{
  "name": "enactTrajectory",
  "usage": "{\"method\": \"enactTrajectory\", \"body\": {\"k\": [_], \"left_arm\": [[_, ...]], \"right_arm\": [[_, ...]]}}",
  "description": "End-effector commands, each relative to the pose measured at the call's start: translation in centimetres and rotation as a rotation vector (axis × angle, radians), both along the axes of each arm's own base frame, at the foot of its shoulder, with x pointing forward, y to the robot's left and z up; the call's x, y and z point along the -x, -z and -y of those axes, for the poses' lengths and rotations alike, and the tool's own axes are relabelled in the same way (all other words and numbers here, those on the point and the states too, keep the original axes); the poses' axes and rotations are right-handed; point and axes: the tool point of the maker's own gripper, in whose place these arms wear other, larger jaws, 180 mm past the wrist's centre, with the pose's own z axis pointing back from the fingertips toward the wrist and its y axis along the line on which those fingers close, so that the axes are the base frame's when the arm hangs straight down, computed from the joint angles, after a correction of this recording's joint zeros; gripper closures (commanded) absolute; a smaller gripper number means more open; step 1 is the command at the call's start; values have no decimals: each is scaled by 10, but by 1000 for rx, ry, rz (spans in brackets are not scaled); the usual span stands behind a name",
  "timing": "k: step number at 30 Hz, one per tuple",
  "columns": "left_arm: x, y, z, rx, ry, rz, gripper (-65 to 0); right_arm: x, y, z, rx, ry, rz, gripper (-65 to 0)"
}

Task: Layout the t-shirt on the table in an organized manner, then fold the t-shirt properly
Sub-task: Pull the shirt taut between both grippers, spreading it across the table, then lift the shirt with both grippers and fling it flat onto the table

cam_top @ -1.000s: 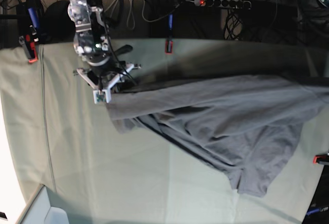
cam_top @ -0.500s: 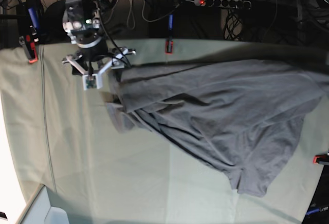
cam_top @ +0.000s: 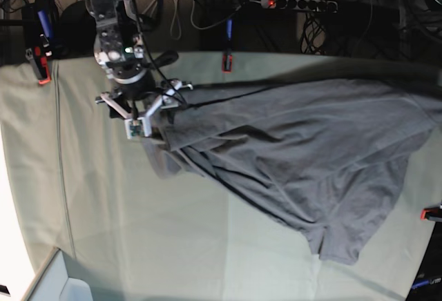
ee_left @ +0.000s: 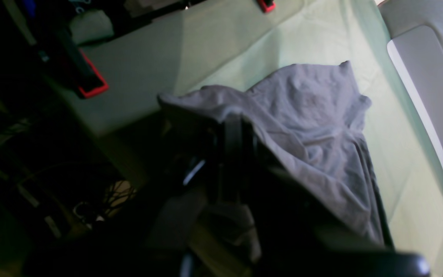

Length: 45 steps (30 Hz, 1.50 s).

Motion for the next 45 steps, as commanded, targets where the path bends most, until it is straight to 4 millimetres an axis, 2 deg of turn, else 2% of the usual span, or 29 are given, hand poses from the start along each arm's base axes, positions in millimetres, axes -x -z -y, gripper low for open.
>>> {"method": "enactTrajectory", "body": {"k": [1,8,12,18,23,24,26,30,31,34,36,38,42,45], "left_arm": [[-2,-14,-7,-38,-3,27,-2],[-2,-13,-7,-38,-4,22,-2],[0,-7,-8,-20,-10,16,-2],[6,-2,-9,-18,-15,0,-2],[6,-2,-9,-19,-16,1,-2],[6,-2,-9,-19,-16,1,-2],[6,-2,-9,-19,-16,-1,-2],[6,-2,-9,-20,-16,-1,-2],[6,-2,-9,-20,-16,-1,-2],[6,-2,-9,-20,-16,-1,-2],[8,-3,-11,-23,-19,-2,-2],[19,-7,-18,-37,-47,-5,-2],[33,-14,-31,-51,-95,-1,-2],[45,-16,-38,-62,-126,-9,-2]], "right_arm": [[-8,-8,-5,-7,-4,37,-397],[-6,-7,-25,-21,-56,33,-397],[-13,-8,-27,-24,-57,38,-394],[-15,9,-29,-23,-51,-2,-393],[-16,8,-29,-23,-51,3,-385],[-16,8,-30,-24,-53,4,-369],[-16,8,-30,-24,-53,4,-291],[-13,9,-30,-26,-53,-4,-29],[-13,8,-30,-26,-52,-2,0],[-5,0,-28,-32,-46,17,0],[0,-20,-27,-44,-43,61,0],[13,-45,-14,-33,-31,111,0],[40,-91,0,-44,9,185,0],[54,-105,11,-37,35,213,0]]}}
